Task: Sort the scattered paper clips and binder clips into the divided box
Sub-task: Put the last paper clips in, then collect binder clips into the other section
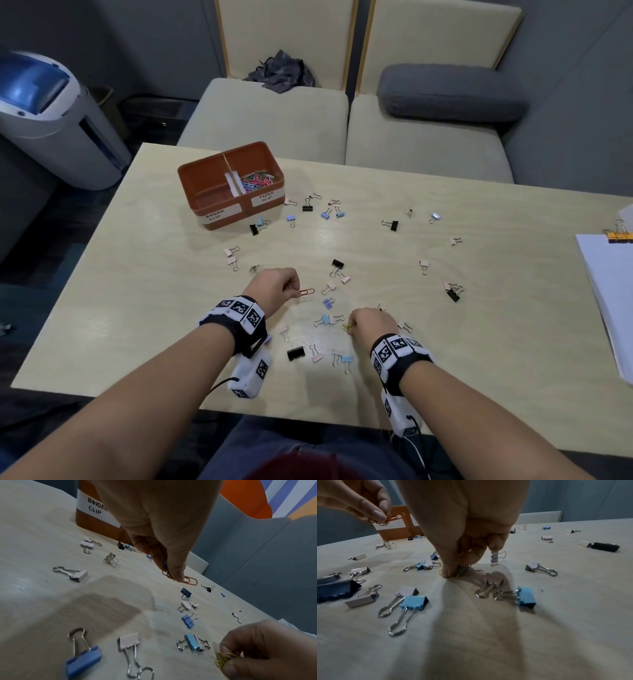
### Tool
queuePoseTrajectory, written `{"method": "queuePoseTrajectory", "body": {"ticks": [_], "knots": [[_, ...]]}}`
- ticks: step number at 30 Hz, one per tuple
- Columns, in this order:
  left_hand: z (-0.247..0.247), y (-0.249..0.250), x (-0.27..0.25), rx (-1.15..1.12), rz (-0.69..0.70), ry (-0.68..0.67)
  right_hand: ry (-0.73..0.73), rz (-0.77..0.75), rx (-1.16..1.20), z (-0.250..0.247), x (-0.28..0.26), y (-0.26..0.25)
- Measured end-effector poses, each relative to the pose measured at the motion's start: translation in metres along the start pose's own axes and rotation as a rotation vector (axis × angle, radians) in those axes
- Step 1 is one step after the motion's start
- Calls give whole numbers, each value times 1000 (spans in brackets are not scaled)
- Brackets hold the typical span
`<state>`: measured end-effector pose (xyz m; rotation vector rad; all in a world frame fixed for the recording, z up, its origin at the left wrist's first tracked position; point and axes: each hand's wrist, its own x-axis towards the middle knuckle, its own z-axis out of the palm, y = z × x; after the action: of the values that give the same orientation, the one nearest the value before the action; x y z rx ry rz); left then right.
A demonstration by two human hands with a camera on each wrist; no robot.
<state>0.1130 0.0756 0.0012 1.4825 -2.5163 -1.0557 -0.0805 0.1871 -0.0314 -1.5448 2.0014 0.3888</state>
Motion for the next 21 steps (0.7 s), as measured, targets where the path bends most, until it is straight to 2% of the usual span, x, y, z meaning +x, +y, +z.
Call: {"method": "queuePoseTrajectory", "body": {"ticks": [5, 8, 14, 21], "knots": [[-15, -3, -4, -34, -13, 32, 28, -27, 19, -5, -10, 0], [-35, -6, -4, -46, -20, 75, 63, -26, 61, -24, -13, -5], [-91, -15, 4, -47, -12, 246, 258, -128, 172, -102, 0, -29], [-161, -23, 44, -85, -89, 451, 341, -217, 217, -193, 51, -83]]}}
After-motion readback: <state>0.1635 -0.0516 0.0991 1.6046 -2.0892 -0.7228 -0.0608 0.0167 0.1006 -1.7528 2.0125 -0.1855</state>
